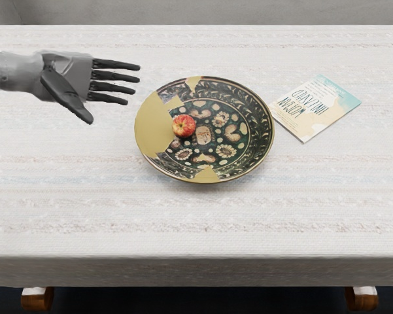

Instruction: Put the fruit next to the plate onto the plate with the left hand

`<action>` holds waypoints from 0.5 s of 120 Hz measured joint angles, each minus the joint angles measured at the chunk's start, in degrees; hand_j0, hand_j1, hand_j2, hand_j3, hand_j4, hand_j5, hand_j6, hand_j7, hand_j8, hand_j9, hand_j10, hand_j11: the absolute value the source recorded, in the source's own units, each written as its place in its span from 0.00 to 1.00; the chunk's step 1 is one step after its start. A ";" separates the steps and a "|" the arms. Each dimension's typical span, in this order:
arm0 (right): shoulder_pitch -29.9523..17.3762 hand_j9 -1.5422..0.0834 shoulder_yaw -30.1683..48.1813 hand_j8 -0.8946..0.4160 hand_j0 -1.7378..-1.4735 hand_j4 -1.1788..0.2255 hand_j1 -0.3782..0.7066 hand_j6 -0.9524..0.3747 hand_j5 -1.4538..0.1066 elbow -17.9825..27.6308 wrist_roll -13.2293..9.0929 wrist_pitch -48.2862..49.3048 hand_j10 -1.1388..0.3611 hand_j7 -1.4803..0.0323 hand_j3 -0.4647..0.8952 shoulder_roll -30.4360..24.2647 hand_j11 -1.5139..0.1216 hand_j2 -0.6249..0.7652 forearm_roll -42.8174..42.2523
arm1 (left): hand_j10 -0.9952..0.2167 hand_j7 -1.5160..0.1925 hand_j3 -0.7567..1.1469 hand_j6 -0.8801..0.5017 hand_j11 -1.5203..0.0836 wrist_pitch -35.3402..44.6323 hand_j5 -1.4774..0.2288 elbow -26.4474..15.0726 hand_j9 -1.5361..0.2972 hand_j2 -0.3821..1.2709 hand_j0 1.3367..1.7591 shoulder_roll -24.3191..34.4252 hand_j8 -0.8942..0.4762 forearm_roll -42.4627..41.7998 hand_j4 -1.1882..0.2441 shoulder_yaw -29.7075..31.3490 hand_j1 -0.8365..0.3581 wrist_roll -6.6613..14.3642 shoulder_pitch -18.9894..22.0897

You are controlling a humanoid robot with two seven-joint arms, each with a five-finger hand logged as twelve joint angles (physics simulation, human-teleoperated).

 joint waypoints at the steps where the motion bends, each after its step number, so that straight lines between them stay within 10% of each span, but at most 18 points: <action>1: 0.00 0.95 0.00 0.68 0.30 0.84 0.03 0.72 0.93 0.02 0.00 0.00 0.76 0.98 0.34 0.00 0.93 0.45 -0.01 | 0.80 0.86 0.40 0.62 0.92 -0.05 0.84 -0.08 0.82 0.24 0.76 0.57 0.63 -0.22 0.81 -0.01 0.96 0.00 0.34; 60: 0.39 0.95 0.03 0.68 0.30 0.84 0.03 0.72 0.93 1.73 0.00 0.00 0.76 0.98 0.34 0.00 0.93 0.45 -0.16 | 0.81 0.88 0.40 0.63 0.94 -0.68 0.85 -2.12 0.83 0.23 0.76 12.65 0.64 -6.82 0.82 -0.08 0.98 0.00 5.86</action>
